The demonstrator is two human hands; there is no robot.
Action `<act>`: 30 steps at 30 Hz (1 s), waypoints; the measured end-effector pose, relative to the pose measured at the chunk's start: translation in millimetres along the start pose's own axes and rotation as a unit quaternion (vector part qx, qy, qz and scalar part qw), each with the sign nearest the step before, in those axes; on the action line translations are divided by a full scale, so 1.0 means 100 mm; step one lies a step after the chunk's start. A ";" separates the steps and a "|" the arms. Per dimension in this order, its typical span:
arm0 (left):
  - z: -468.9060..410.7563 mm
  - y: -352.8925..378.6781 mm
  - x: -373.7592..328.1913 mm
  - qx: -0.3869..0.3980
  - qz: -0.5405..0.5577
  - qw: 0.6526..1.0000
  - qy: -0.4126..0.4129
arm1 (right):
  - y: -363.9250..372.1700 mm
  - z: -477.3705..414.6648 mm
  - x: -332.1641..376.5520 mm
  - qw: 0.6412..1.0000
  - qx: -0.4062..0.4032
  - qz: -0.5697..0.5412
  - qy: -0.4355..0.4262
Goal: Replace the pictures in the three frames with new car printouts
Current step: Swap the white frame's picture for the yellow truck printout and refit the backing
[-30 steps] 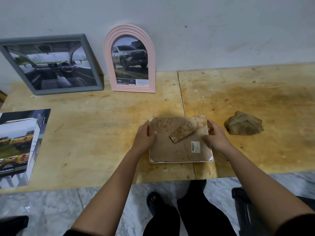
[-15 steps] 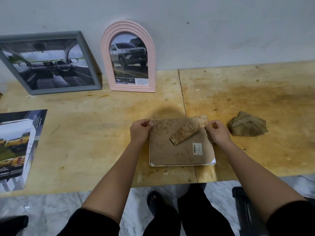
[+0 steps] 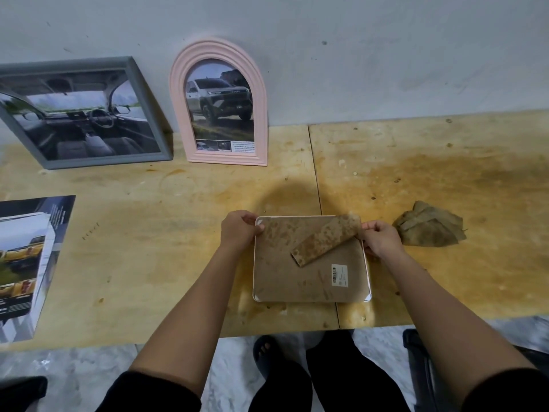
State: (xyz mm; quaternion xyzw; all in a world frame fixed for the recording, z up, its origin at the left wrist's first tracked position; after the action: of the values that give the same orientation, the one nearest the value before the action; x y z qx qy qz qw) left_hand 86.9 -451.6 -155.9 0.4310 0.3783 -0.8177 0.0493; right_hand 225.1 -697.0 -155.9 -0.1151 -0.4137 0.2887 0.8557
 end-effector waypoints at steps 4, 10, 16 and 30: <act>0.17 0.11 0.01 -0.057 -0.076 0.994 0.058 | 0.00 0.14 -0.14 0.994 -0.016 0.011 -0.108; 0.63 0.07 0.23 0.044 0.043 0.995 0.079 | -0.07 0.49 -0.38 0.979 0.059 0.094 -0.174; 0.85 0.09 0.33 0.128 -0.025 0.989 0.065 | -0.06 0.65 -0.50 0.971 0.107 0.130 -0.170; 0.76 0.20 -0.10 0.144 -0.233 0.962 0.006 | 0.03 0.59 -0.27 0.956 0.035 0.266 -0.119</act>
State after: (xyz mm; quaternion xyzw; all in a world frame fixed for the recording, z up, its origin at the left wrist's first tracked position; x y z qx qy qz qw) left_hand 50.5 -518.5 -134.0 0.3383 0.3463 -0.8500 -0.2076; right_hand 164.5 -712.9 -137.3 -0.1555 -0.4564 0.5319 0.6961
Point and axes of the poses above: each hand's wrist, its own z-axis away from the middle knuckle, its own y-axis out of the palm, x = y × z, the point moved 1 cm from there along -z, towards the middle knuckle, and after that the axes turned 3 degrees about y, right-handed, at the moved point
